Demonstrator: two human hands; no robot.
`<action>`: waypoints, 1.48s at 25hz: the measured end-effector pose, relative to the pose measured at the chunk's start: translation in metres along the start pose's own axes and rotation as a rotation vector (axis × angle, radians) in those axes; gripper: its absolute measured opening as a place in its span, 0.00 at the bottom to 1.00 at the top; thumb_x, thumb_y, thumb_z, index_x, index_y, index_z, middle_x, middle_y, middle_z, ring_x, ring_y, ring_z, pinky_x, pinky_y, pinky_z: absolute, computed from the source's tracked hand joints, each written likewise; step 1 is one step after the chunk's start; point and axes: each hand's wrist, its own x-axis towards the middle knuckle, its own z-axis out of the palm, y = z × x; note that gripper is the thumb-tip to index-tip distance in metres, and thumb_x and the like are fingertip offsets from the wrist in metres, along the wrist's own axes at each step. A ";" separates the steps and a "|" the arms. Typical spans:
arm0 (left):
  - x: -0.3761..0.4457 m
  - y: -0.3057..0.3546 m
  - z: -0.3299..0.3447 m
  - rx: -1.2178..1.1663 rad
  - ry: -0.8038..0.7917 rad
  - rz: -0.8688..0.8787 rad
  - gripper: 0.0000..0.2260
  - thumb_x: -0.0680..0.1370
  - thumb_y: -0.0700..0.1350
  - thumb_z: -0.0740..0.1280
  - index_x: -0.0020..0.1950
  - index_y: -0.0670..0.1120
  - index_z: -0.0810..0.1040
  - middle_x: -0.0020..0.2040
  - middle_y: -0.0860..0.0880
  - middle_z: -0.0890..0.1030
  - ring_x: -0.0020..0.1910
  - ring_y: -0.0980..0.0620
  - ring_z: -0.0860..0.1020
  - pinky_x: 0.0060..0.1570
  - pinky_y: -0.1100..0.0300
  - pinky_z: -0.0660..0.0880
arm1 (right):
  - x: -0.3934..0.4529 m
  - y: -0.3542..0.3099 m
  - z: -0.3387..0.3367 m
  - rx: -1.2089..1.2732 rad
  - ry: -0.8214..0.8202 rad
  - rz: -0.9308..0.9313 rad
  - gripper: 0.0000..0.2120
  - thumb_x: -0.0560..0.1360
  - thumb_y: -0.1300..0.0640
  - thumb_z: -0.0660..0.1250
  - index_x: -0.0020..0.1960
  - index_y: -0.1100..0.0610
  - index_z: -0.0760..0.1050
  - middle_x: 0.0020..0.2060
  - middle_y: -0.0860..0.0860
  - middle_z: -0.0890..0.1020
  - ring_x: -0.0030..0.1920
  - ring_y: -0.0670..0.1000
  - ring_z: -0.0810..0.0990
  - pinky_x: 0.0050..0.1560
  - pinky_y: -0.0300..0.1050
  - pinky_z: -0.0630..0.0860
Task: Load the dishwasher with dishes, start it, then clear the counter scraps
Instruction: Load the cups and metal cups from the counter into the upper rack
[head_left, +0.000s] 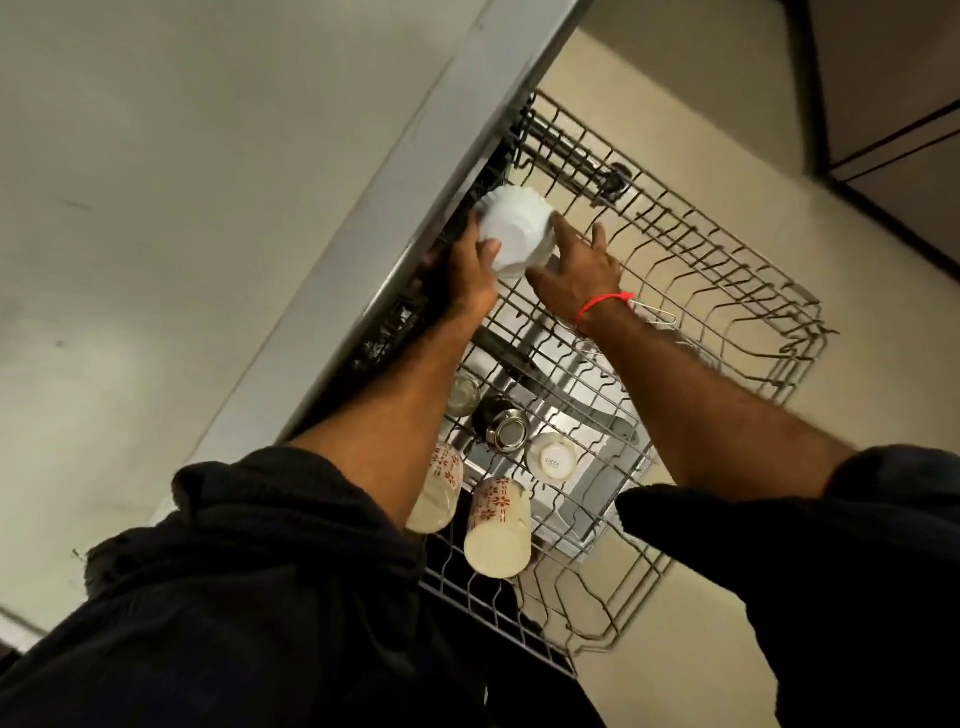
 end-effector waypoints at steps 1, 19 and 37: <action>0.005 -0.007 0.006 0.011 0.000 -0.012 0.23 0.85 0.42 0.59 0.80 0.46 0.61 0.66 0.41 0.73 0.68 0.45 0.70 0.69 0.50 0.66 | 0.003 0.002 0.005 -0.016 -0.016 0.014 0.35 0.76 0.51 0.65 0.79 0.50 0.53 0.74 0.60 0.67 0.79 0.61 0.46 0.76 0.66 0.47; -0.084 -0.056 0.029 0.300 0.230 0.198 0.26 0.82 0.46 0.63 0.79 0.53 0.63 0.82 0.52 0.57 0.77 0.42 0.57 0.71 0.37 0.61 | -0.066 0.065 -0.001 0.082 0.070 -0.183 0.30 0.77 0.65 0.62 0.77 0.53 0.61 0.77 0.56 0.62 0.79 0.60 0.49 0.76 0.66 0.53; -0.433 -0.086 0.164 0.297 0.388 0.012 0.25 0.81 0.52 0.64 0.78 0.56 0.64 0.82 0.49 0.52 0.76 0.42 0.53 0.72 0.36 0.56 | -0.270 0.243 -0.086 -0.063 -0.094 -0.635 0.32 0.73 0.61 0.59 0.77 0.57 0.62 0.76 0.54 0.65 0.78 0.57 0.58 0.76 0.60 0.58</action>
